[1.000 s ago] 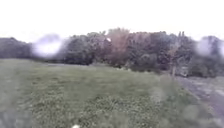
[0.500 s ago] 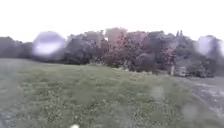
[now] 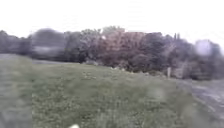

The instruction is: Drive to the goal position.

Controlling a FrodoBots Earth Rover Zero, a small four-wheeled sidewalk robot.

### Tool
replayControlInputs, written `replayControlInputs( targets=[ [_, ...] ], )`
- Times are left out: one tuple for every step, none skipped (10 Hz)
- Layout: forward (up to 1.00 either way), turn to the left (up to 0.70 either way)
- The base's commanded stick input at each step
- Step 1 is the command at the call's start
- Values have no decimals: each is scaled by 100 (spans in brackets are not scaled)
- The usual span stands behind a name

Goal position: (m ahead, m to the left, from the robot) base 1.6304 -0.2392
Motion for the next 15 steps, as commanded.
replayControlInputs(
  targets=[
    [70,-14],
    [70,-14],
    [70,-14],
    [70,-14],
    [70,-14],
    [70,-14],
    [70,-14],
    [70,-14],
    [70,-14],
    [70,-14],
    [70,-14],
    [70,-14],
    [70,-14],
    [70,-14],
    [70,-14]
  ],
)
